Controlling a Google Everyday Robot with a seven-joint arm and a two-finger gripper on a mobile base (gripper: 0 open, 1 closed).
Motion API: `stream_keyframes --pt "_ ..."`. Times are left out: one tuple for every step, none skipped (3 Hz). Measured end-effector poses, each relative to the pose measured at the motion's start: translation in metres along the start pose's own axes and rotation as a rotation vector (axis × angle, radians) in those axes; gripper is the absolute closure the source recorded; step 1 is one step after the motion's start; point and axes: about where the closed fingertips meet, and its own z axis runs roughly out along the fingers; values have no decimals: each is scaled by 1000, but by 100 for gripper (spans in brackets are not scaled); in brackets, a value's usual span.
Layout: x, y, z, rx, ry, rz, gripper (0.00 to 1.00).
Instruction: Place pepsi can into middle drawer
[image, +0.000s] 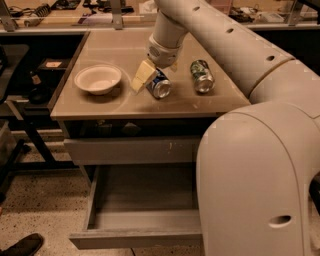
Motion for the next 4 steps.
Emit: stream_keyframes --pt "1 -15 10 5 13 24 0" --pt "0 -16 10 5 12 25 19" --pt "0 -16 10 5 12 25 42" --pt "0 -16 10 5 12 25 64"
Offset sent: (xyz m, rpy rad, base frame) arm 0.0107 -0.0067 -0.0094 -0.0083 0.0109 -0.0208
